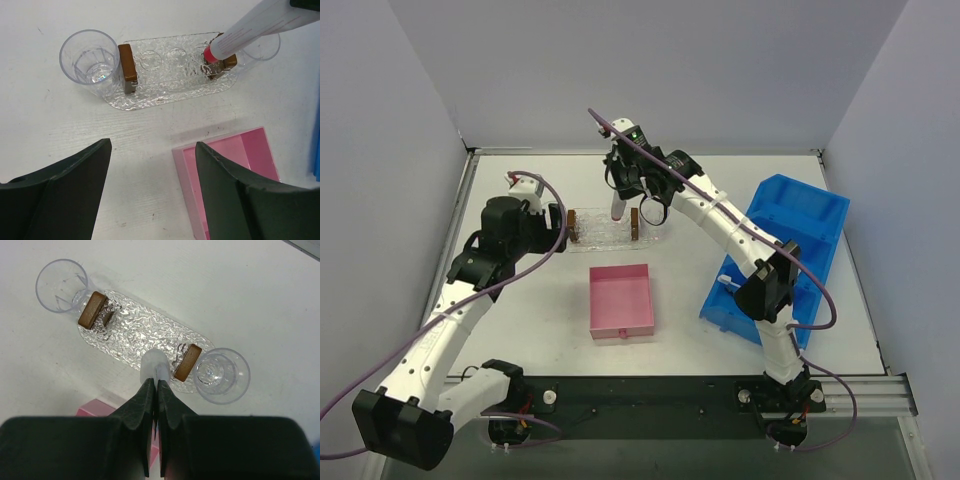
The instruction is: Prepare toiletry sets of a toothbrush and toothpaste on the tray
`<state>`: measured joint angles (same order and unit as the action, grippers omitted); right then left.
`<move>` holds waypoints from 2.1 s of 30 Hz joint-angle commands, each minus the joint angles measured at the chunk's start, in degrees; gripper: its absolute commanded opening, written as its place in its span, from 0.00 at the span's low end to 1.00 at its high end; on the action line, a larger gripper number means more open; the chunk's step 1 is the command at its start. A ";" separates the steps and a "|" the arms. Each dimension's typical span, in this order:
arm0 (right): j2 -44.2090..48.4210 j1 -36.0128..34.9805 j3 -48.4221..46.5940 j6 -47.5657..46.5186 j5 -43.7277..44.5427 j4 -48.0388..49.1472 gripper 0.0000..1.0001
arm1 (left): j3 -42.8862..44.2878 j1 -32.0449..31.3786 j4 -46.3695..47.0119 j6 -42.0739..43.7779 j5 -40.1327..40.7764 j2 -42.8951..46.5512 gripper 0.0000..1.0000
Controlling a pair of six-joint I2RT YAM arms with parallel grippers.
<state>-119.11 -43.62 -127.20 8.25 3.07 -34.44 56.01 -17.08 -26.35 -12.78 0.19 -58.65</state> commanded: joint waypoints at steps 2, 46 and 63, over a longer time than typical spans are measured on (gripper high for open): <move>-1.39 -0.42 -1.56 -1.22 2.64 2.88 0.00 | -0.55 0.21 2.09 1.35 0.34 2.58 0.79; -6.05 -0.42 -3.32 -4.38 1.15 4.20 0.00 | -1.34 0.29 2.53 1.88 0.17 2.31 0.79; -7.72 -0.51 -3.23 -4.74 1.06 4.29 0.00 | -1.52 0.29 2.35 2.14 0.34 2.49 0.79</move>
<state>-127.22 -43.62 -128.16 4.21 4.03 -32.03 54.26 -17.08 -26.35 -11.33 0.19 -56.58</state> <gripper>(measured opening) 0.007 0.791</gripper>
